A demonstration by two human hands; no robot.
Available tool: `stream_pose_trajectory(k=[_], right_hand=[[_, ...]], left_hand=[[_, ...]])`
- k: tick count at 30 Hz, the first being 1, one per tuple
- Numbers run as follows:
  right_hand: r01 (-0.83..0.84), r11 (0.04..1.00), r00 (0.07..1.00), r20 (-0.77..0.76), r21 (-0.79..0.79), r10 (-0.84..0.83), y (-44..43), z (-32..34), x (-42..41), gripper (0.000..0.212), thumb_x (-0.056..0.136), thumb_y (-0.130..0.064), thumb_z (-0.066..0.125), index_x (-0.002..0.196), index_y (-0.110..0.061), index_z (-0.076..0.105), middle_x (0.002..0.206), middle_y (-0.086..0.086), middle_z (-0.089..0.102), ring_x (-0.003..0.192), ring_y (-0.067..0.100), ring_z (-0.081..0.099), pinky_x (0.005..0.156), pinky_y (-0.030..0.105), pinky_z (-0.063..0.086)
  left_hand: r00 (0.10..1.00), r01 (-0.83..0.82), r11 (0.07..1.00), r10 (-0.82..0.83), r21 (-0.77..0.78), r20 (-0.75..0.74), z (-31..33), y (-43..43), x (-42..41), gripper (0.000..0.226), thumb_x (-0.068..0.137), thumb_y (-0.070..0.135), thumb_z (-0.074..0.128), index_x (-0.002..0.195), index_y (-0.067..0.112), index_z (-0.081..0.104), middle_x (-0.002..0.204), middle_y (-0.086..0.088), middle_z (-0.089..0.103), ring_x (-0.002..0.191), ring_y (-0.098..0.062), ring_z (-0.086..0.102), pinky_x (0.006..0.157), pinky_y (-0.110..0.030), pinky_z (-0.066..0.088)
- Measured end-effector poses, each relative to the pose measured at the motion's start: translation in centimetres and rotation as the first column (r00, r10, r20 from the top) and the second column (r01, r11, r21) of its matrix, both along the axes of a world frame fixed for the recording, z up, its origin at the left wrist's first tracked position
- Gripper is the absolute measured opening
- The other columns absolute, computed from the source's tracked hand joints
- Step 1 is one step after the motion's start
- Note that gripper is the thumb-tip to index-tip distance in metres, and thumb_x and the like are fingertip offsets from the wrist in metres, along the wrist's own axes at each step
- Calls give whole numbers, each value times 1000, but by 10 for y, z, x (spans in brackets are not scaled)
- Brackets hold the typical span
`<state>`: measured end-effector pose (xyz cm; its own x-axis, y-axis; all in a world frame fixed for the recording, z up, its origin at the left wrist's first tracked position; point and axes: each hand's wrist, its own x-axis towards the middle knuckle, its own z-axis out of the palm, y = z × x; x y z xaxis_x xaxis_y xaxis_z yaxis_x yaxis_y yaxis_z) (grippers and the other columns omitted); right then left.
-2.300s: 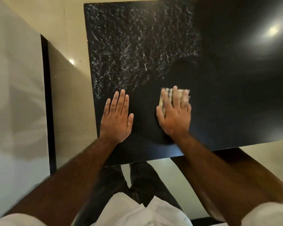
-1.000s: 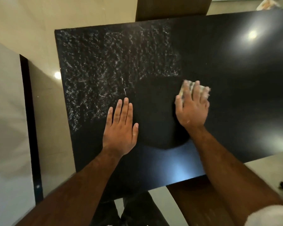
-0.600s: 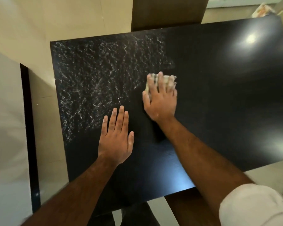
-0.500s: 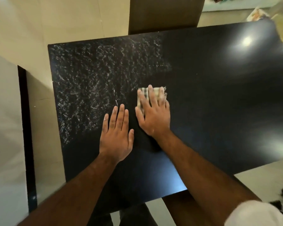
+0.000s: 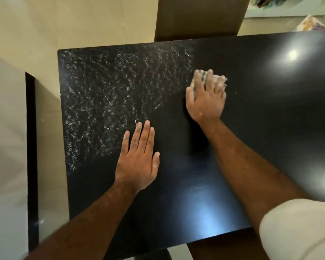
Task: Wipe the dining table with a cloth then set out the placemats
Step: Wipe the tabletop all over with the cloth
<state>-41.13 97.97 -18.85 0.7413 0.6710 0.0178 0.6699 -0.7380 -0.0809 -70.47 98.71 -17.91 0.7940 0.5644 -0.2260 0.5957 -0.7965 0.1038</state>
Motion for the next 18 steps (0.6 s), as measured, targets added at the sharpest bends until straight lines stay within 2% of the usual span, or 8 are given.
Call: stream_pose_trajectory(k=[5, 9, 11, 15, 18], right_hand=[[-283, 958, 959, -9, 54, 284, 2, 6, -76, 66, 111, -60, 36, 173, -36, 36, 183, 7, 28, 169, 45, 18, 124, 59, 34], [-362, 931, 931, -37, 46, 364, -46, 4, -85, 68, 111, -62, 40, 174, -39, 34, 185, 2, 24, 171, 39, 15, 125, 55, 34], [-310, 951, 950, -23, -1, 310, -56, 1, -61, 70, 110, -62, 39, 175, -39, 30, 185, 3, 22, 171, 41, 15, 124, 58, 36], [-28, 1000, 1000, 12, 8, 28, -34, -5, 2, 66, 112, -60, 38, 173, -37, 34, 181, 9, 32, 165, 50, 26, 117, 66, 44], [24, 1000, 999, -22, 4, -24, 2, -2, 14, 67, 111, -60, 33, 173, -36, 32, 181, 12, 30, 165, 54, 24, 120, 72, 40]], left_hand=[[1000, 1, 1000, -1, 5, 0, 1, -1, -1, 78, 115, 48, 23, 177, 6, 0, 185, -12, -16, 172, -30, -13, 137, -62, 8], [1000, -2, 1000, 3, -6, 31, 1, 1, 0, 79, 114, 47, 27, 177, 6, 2, 186, -12, -12, 173, -31, -10, 138, -62, 9], [999, -7, 1000, 8, -10, 36, 0, 1, 0, 79, 114, 47, 26, 177, 6, 0, 186, -11, -15, 173, -30, -11, 137, -62, 9], [999, -9, 1000, 9, -20, 30, -1, 1, 0, 78, 115, 48, 23, 177, 7, -2, 185, -11, -17, 172, -30, -13, 138, -61, 7], [999, -12, 1000, 12, -22, 31, -2, 0, -1, 78, 115, 48, 24, 177, 6, -1, 185, -11, -16, 173, -30, -12, 137, -62, 7]])
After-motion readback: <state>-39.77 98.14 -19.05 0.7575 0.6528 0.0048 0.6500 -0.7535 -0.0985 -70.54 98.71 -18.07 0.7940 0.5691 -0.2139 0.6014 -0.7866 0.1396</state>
